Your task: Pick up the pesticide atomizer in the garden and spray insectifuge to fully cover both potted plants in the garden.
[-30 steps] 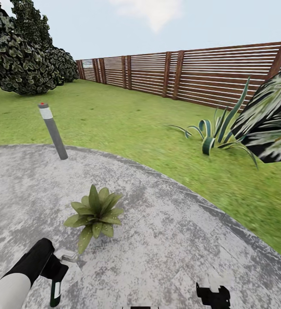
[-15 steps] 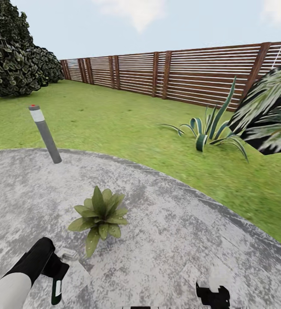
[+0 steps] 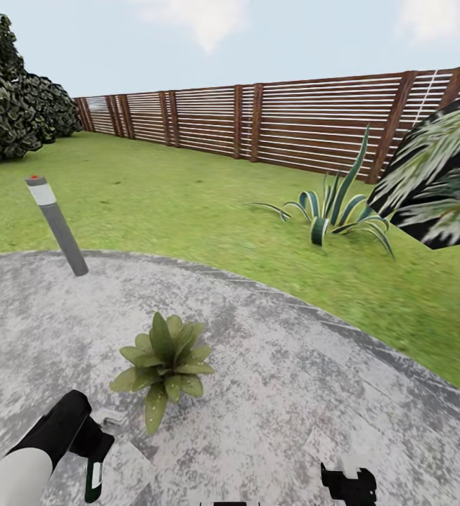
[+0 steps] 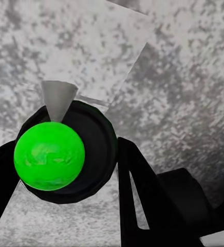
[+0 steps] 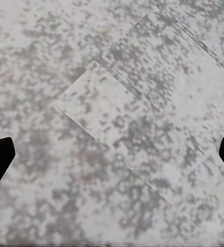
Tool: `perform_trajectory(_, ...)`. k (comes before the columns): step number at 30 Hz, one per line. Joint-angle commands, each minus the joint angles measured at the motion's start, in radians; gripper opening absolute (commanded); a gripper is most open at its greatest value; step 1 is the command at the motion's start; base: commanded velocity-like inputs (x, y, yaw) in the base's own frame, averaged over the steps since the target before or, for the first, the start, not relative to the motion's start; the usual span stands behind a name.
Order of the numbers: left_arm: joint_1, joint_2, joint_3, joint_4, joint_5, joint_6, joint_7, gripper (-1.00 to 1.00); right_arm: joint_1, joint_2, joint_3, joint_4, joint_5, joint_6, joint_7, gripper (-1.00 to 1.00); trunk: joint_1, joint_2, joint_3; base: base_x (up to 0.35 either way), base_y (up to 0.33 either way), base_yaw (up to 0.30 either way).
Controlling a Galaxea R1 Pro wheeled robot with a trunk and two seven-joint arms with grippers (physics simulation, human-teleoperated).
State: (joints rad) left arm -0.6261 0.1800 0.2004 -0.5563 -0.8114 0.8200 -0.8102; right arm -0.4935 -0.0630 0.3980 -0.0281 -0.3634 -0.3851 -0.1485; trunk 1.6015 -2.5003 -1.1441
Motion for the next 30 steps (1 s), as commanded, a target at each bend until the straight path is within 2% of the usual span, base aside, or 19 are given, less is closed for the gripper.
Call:
perform_trajectory(1,0.001,-0.004,0.004,0.001,-0.009,0.001,-0.01,-1.0,0.0,0.0,0.008,0.0,-0.006,-0.001,-0.003,1.0,0.0,0.0,-0.001,0.001,0.002,-0.274)
perform_trajectory(3,0.001,-0.017,0.004,0.006,-0.005,0.001,-0.01,-1.0,0.0,0.0,0.008,0.0,-0.006,-0.001,-0.003,1.0,0.0,0.0,-0.001,0.0,0.001,-0.275)
perform_trajectory(5,0.002,-0.057,0.004,0.009,-0.009,0.001,-0.009,-1.0,0.0,0.0,0.008,0.0,-0.006,-0.001,-0.003,1.0,0.0,0.0,-0.001,0.0,0.0,-0.25)
perform_trajectory(6,0.002,-0.064,0.003,0.006,-0.011,0.001,-0.009,-1.0,0.0,0.0,0.008,0.0,-0.006,-0.001,-0.003,1.0,0.0,0.0,-0.001,0.0,0.0,-0.135)
perform_trajectory(8,0.002,-0.06,0.007,0.005,-0.012,0.001,-0.01,-1.0,0.0,0.0,0.008,0.0,-0.006,-0.001,-0.003,1.0,0.0,0.0,-0.001,-0.073,0.017,-0.065)
perform_trajectory(10,0.002,-0.034,0.01,0.002,-0.009,0.0,-0.01,-1.0,0.0,0.0,0.008,0.0,-0.006,-0.001,-0.003,1.0,0.0,0.0,-0.001,-0.247,0.103,-0.016)
perform_trajectory(12,0.002,-0.021,0.012,-0.001,-0.008,0.001,-0.01,-1.0,0.0,0.0,0.008,0.0,-0.006,-0.001,-0.003,1.0,0.0,0.0,-0.001,-0.289,0.175,-0.004)
perform_trajectory(14,0.002,-0.017,0.013,-0.002,-0.007,0.001,-0.01,-1.0,0.0,0.0,0.008,0.0,-0.007,-0.001,-0.003,1.0,0.0,0.0,-0.001,-0.284,0.213,-0.001)
perform_trajectory(18,0.0,-0.017,0.013,-0.007,-0.005,0.002,-0.01,-1.0,0.0,0.0,0.008,-0.001,-0.008,-0.001,-0.003,1.0,0.0,0.0,-0.001,0.034,0.294,-0.068)
perform_trajectory(25,-0.001,-0.017,0.013,-0.009,-0.003,0.001,-0.011,-1.0,0.0,0.0,0.008,0.0,-0.008,-0.001,-0.003,1.0,0.0,0.0,-0.001,0.173,0.291,-0.272)
perform_trajectory(30,-0.004,-0.014,0.002,-0.01,-0.012,0.002,-0.015,-1.0,0.0,0.0,0.008,-0.001,-0.009,-0.001,-0.003,1.0,0.0,0.0,-0.001,-0.079,0.317,-0.276)
